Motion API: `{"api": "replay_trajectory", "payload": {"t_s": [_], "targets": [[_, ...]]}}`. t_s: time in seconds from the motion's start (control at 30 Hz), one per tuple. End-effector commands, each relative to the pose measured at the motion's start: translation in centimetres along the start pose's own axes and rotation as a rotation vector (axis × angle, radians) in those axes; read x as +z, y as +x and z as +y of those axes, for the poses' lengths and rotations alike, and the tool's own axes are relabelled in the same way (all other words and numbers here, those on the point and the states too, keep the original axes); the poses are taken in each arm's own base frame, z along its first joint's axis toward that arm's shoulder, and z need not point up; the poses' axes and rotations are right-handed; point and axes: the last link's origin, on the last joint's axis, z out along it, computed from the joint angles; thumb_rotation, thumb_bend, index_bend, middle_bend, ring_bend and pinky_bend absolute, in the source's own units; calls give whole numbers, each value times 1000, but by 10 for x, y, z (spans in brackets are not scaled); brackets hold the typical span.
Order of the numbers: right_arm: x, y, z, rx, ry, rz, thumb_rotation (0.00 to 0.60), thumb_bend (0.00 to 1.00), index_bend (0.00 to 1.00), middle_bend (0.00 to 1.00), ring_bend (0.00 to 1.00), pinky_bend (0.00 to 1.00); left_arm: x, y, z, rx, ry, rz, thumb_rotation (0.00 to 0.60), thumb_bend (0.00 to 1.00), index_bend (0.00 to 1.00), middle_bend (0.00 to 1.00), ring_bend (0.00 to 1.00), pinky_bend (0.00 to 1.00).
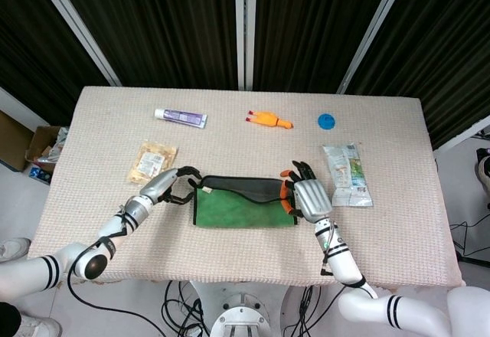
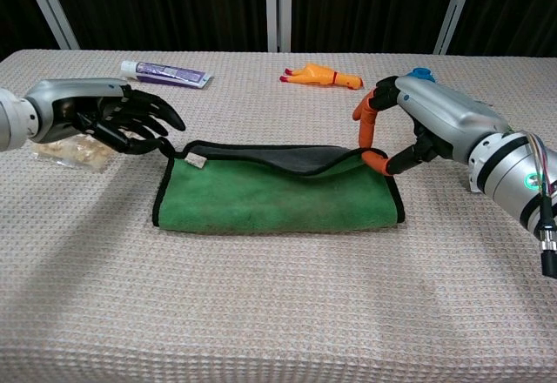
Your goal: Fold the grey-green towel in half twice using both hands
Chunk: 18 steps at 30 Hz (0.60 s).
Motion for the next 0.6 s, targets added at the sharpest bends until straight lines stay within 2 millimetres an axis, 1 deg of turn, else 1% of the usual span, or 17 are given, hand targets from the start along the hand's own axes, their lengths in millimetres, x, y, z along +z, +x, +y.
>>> {"api": "replay_trajectory", "payload": {"t_s": [0.03, 0.13, 0.27, 0.47, 0.6], "targets": [[4, -1, 1, -3, -15, 1, 600, 388, 788, 238, 36, 0, -1, 1, -2, 1, 5, 25, 600, 405, 241, 138, 142, 141], [8, -2, 1, -1, -28, 4, 600, 390, 788, 235, 36, 0, -4, 4, -4, 9, 6, 50, 600, 405, 208, 128, 141, 141], [15, -3, 3, -13, -40, 6, 600, 397, 789, 234, 36, 0, -13, 10, -8, 31, 6, 94, 600, 401, 206, 126, 141, 141], [26, -7, 6, -40, -63, 9, 600, 397, 788, 232, 36, 0, -33, 19, -17, 66, 8, 180, 600, 384, 205, 126, 141, 141], [35, -8, 9, -50, -87, 16, 600, 397, 788, 232, 36, 0, -50, 22, -22, 78, 3, 228, 600, 383, 205, 126, 141, 140]]}}
